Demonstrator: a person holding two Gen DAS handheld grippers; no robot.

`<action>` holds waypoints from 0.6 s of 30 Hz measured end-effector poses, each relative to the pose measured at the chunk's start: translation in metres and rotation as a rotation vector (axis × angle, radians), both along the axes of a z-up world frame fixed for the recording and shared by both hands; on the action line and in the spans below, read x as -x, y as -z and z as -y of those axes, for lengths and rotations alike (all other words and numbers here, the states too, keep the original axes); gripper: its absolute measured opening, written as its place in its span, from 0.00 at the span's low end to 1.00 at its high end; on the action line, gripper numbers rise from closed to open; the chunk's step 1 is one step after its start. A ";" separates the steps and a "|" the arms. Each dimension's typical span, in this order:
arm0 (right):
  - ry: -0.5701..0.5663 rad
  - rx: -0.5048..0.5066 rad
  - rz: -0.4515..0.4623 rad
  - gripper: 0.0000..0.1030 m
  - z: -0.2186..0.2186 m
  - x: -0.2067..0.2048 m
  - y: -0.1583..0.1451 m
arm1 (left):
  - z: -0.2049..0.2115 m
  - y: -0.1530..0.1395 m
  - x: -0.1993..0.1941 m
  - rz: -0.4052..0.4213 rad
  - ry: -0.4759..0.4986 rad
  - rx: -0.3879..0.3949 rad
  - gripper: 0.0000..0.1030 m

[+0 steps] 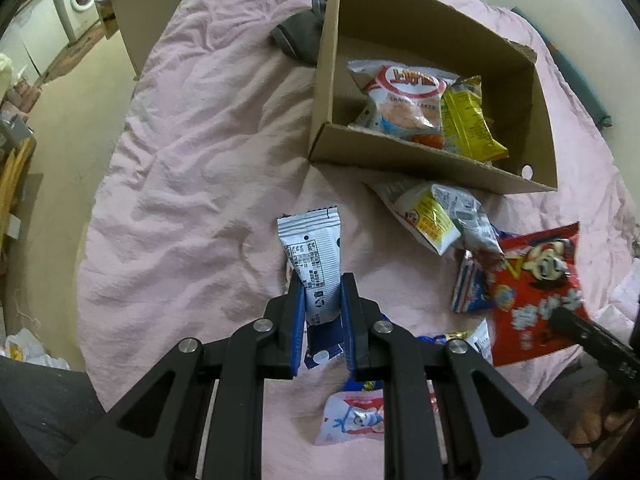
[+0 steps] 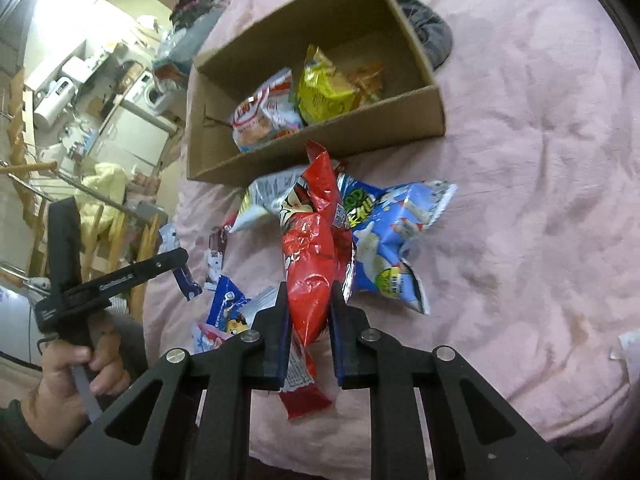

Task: Organize snacks
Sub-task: 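Grasp the red snack bag with the right tool and lift it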

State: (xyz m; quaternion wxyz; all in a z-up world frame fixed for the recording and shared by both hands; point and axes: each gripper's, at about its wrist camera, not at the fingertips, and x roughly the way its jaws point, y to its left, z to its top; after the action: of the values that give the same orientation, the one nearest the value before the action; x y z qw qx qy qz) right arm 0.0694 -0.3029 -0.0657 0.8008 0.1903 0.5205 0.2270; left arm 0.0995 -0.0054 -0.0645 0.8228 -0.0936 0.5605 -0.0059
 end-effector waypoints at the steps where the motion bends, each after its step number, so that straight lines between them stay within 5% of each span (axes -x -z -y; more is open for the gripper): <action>1: 0.004 -0.003 0.014 0.17 0.002 0.002 -0.003 | 0.000 -0.001 0.000 0.006 -0.003 -0.007 0.13; 18: 0.072 -0.065 0.197 0.14 0.013 0.006 -0.038 | 0.007 -0.018 0.000 0.074 0.013 -0.042 0.13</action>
State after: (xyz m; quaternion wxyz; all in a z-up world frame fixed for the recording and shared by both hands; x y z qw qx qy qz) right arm 0.0639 -0.3160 -0.0279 0.8492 0.2114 0.4246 0.2324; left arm 0.0993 -0.0126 -0.0464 0.8446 -0.0726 0.5304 -0.0028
